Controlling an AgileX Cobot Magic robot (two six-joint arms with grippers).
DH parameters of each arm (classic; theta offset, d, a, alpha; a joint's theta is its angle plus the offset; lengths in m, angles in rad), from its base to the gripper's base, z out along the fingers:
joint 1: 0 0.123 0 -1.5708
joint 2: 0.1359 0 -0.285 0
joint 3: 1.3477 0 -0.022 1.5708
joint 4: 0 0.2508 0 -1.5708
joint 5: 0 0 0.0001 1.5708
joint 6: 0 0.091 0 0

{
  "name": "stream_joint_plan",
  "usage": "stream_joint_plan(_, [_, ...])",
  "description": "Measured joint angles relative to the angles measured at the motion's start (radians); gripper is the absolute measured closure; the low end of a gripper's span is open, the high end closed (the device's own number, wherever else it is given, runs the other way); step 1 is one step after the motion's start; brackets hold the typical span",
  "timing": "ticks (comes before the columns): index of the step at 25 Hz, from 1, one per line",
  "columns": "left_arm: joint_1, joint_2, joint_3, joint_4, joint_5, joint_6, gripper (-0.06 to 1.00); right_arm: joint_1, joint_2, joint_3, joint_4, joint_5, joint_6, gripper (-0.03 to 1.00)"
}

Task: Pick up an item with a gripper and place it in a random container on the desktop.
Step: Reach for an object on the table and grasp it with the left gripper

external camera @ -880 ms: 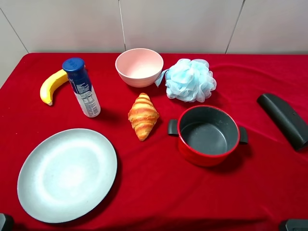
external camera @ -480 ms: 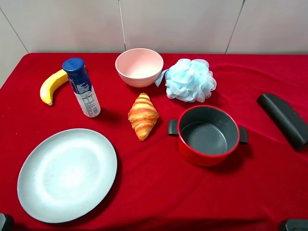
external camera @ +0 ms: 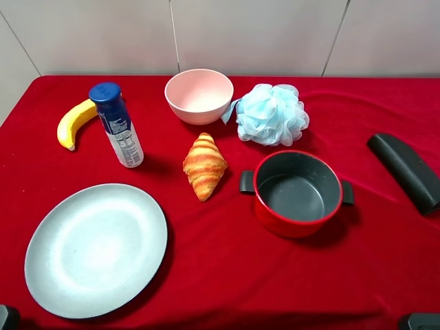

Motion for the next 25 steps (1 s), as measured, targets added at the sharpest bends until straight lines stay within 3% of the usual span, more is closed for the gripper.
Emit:
stream_joint_plan(14, [0.0,0.072,-0.012,-0.007,-0.008,0.0,-0.05,0.0,0.0,0.0,0.0,0.0,0.0,0.27])
stream_joint_plan(25, [0.0,0.375,-0.022,-0.007,-0.244,0.09,-0.05,0.0,0.0,0.0,0.0,0.0,0.0,0.27])
